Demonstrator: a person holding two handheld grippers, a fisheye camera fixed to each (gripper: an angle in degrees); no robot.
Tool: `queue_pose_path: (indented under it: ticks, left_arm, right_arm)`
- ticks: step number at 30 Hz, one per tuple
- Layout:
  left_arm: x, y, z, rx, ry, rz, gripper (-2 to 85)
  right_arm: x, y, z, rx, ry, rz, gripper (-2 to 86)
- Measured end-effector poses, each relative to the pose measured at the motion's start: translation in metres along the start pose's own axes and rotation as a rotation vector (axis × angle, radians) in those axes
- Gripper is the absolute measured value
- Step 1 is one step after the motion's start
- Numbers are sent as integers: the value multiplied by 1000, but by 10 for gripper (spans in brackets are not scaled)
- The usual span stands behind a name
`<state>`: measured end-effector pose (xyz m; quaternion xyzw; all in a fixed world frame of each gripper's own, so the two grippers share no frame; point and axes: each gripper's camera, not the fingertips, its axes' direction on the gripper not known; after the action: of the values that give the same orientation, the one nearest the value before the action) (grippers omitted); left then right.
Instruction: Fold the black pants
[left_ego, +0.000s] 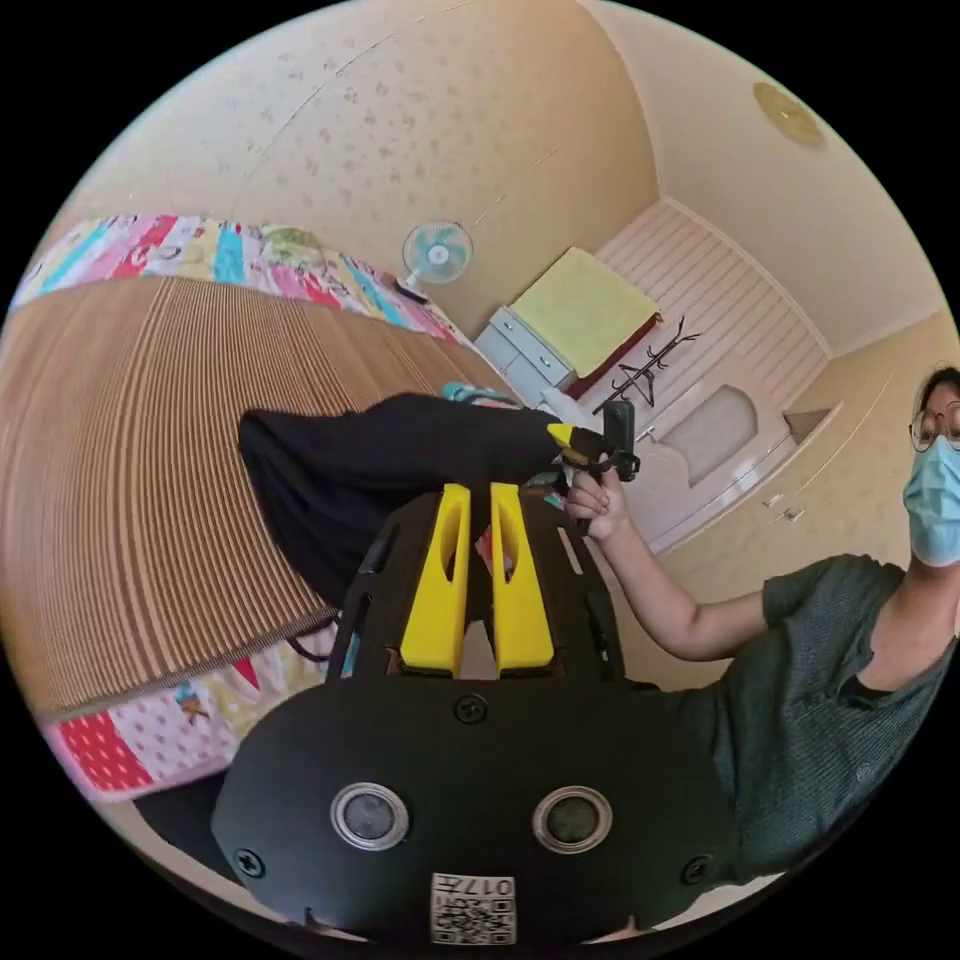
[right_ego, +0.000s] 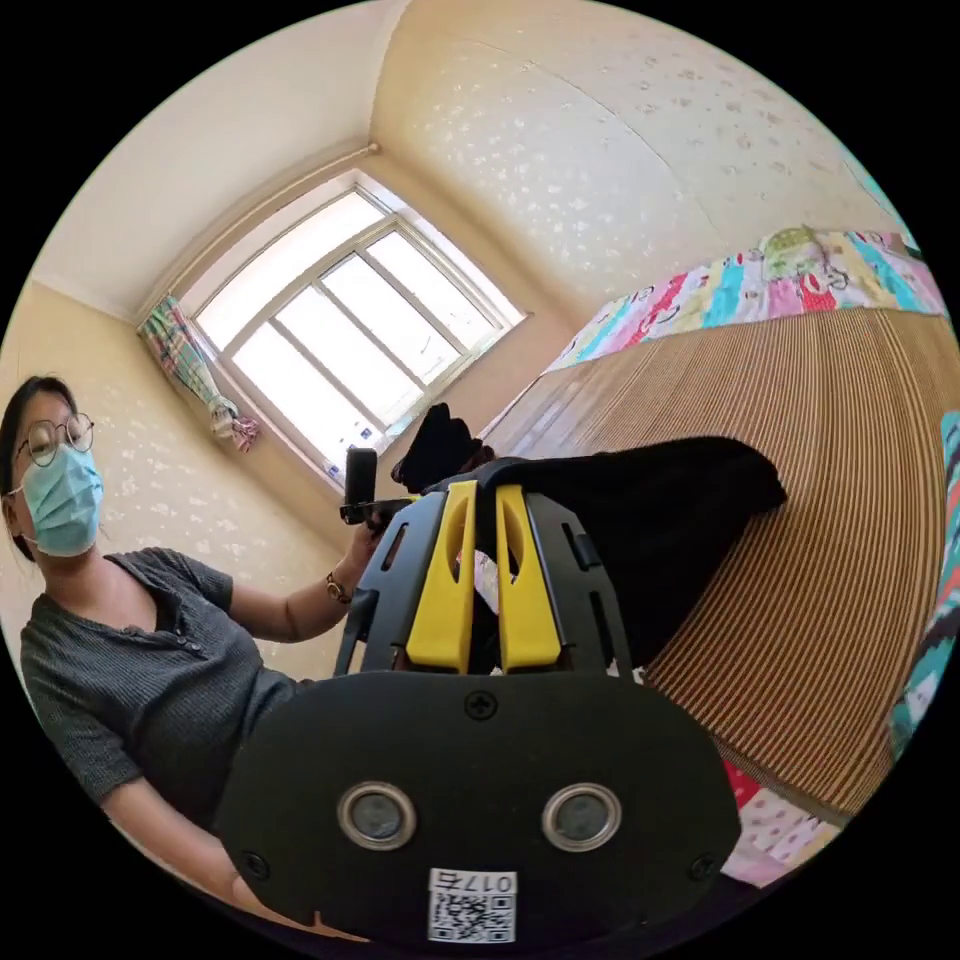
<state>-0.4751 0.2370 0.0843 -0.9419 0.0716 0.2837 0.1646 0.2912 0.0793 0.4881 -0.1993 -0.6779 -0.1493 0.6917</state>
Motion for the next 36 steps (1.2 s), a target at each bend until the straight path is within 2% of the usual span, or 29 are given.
queue_pose_path:
  ticks: [3,5,7,8,11,12,14,16,18,21,26,28,30,32,36]
  left_arm:
    - [-14,72,35,-57,2,-155,44]
    - [-25,95,29,34,5,-255,55]
    - [-40,96,15,148,27,-319,86]
    - [-53,89,11,182,31,-363,135]
    - [-89,53,21,88,17,-428,230]
    - [-94,45,25,63,14,-435,234]
    - [-112,24,51,-65,66,-501,228]
    - [-114,21,67,-106,61,-543,210]
    - [-114,21,71,-100,67,-550,163]
    - [-112,30,68,-65,172,-606,120]
    - [-58,49,79,-155,236,-542,107]
    - [-41,55,79,-160,245,-499,104]
    - [-31,51,70,-167,226,-447,103]
    - [-18,37,58,-178,277,-358,101]
    - [33,12,47,-190,232,-131,100]
  right_arm:
    - [24,76,-9,-19,48,231,37]
    - [28,104,-27,29,41,340,46]
    - [28,121,-46,114,-15,389,57]
    - [29,125,-55,160,-45,415,72]
    - [42,116,-55,127,-62,473,123]
    - [49,108,-48,83,-47,498,145]
    - [57,95,-35,30,-51,524,170]
    - [65,83,-20,0,-92,533,193]
    - [77,71,1,-21,-163,548,226]
    - [90,64,23,-34,-303,561,277]
    - [110,57,30,98,-454,579,328]
    - [118,56,33,100,-442,606,325]
    - [121,59,29,193,-642,514,298]
    - [114,57,23,232,-663,481,277]
    - [86,24,-8,309,-671,249,236]
